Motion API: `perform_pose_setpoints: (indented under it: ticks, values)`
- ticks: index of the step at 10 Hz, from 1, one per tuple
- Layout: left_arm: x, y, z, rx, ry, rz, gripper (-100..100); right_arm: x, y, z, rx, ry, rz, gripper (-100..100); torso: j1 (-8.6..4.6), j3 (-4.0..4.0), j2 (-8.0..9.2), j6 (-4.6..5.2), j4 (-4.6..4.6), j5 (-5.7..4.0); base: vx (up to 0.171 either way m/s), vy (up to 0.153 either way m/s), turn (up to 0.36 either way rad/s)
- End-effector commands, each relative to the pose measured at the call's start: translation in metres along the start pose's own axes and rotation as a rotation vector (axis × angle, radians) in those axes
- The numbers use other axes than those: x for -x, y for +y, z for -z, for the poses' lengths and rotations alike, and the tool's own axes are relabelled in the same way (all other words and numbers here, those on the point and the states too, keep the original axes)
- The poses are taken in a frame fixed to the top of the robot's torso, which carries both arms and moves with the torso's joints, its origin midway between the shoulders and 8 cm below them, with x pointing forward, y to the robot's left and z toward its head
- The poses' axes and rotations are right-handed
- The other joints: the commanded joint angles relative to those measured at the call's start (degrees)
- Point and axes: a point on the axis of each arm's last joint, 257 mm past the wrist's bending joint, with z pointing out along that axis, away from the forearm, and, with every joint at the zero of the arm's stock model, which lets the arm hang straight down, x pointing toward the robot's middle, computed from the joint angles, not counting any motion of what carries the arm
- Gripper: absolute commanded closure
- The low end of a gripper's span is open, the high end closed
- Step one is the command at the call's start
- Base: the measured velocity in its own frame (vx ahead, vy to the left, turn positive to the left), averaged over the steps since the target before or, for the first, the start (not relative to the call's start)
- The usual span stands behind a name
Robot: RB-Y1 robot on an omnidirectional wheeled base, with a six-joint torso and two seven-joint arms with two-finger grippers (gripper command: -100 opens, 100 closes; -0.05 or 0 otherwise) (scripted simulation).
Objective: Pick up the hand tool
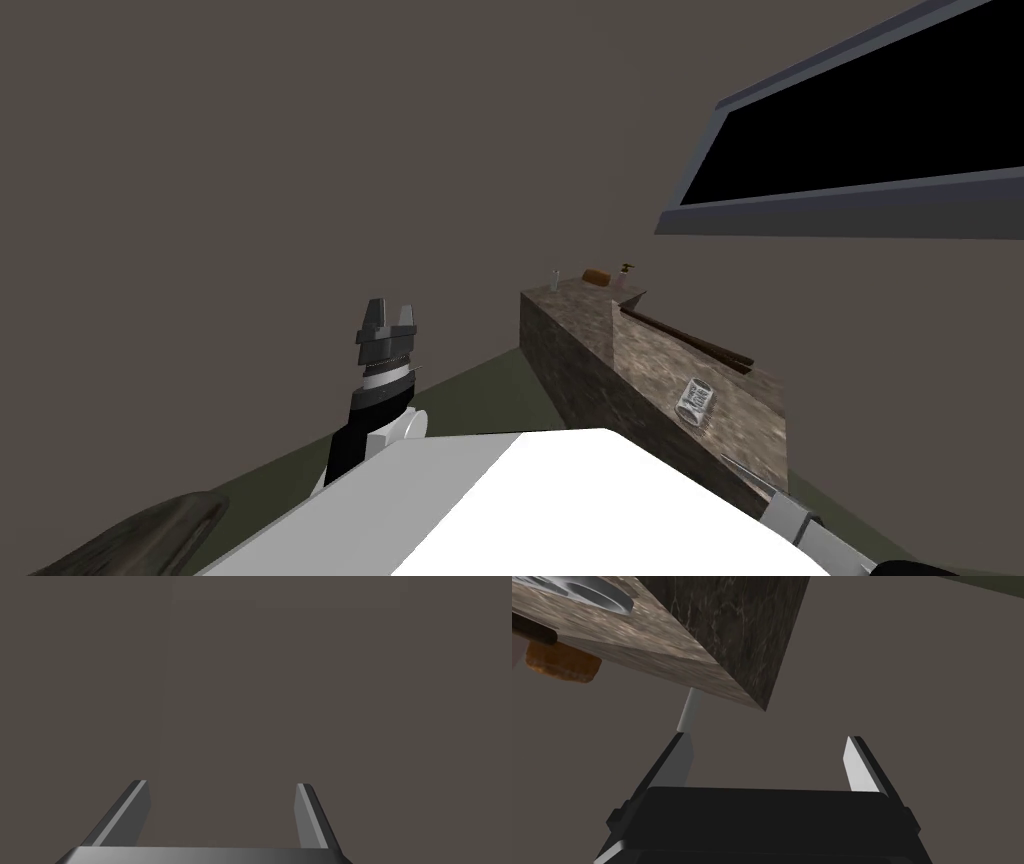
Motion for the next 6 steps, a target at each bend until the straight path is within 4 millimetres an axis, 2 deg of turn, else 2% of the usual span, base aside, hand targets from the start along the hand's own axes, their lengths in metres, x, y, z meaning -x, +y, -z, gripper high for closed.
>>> perform_pose_setpoints:
  ticks: [1, 2, 3, 4, 5, 6]
  values:
    - [0.000, 0.000, 0.000, 0.000, 0.000, 0.000, 0, -0.021, 0.000, 0.015, 0.038, 0.076, 0.084, -100, 0.00, 0.00, 0.00, 0.00, 0.00, 0.00, 0.119, 0.082, 0.099]
    - [0.000, 0.000, 0.000, 0.000, 0.000, 0.000, 0, -0.023, 0.001, 0.015, 0.042, 0.081, 0.089, -100, 0.02, -0.02, -0.04, -0.01, -0.01, 0.00, 0.103, 0.048, 0.038]
    - [0.000, 0.000, 0.000, 0.000, 0.000, 0.000, 0, -0.038, 0.001, 0.028, 0.077, 0.139, 0.157, -100, -0.09, 0.00, 0.00, 0.00, 0.00, -0.02, 0.128, 0.024, 0.083]
    - [0.000, 0.000, 0.000, 0.000, 0.000, 0.000, 0, -0.040, 0.002, 0.028, 0.081, 0.144, 0.163, -100, -0.17, -0.03, -0.07, -0.01, -0.01, -0.04, 0.099, 0.021, 0.048]
    - [0.000, 0.000, 0.000, 0.000, 0.000, 0.000, 0, -0.054, 0.002, 0.040, 0.120, 0.197, 0.229, -100, -0.20, 0.00, 0.00, -0.01, 0.00, -0.05, 0.098, 0.042, 0.082]
    - [0.000, 0.000, 0.000, 0.000, 0.000, 0.000, 0, -0.056, 0.003, 0.041, 0.125, 0.202, 0.236, -100, -0.15, 0.01, 0.02, -0.01, 0.01, -0.04, 0.091, 0.034, 0.032]
